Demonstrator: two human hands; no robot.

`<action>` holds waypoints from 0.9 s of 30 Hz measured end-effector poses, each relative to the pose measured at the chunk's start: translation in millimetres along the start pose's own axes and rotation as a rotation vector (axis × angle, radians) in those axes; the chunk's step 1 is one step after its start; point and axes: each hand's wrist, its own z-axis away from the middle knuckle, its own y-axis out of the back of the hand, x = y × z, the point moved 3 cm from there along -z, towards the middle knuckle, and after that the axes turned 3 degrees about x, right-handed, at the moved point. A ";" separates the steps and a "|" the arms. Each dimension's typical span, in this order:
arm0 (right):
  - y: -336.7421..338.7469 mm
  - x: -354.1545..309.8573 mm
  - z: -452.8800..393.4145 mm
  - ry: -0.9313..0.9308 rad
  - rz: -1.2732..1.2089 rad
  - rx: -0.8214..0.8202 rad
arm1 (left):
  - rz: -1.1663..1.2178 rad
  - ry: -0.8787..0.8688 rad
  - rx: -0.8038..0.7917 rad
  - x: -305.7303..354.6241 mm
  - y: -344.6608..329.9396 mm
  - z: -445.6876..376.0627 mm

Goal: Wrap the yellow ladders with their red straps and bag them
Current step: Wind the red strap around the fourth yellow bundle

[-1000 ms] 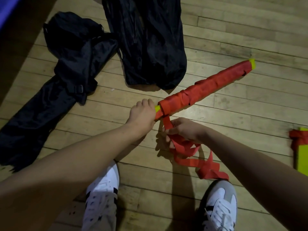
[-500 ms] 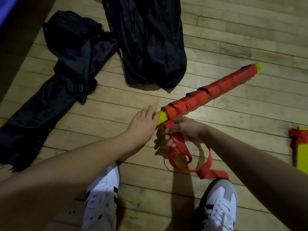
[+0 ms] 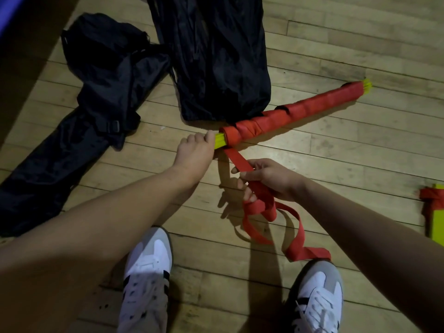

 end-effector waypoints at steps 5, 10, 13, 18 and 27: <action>-5.1 -0.3 -8.0 -0.018 0.105 0.095 | -0.147 -0.264 0.099 9.3 -22.1 18.3; -11.2 9.0 -8.7 -0.096 0.204 0.119 | 0.041 -0.129 -0.004 17.3 -23.8 37.8; -10.5 8.6 -6.5 -0.078 0.197 0.140 | 0.162 -0.049 -0.042 13.5 -11.1 28.9; -11.1 4.2 -5.3 0.000 0.222 0.244 | 0.212 0.021 -0.130 12.5 -1.8 17.6; -8.1 23.3 -2.0 0.036 0.112 0.211 | -0.096 -0.276 0.075 31.7 -8.9 38.8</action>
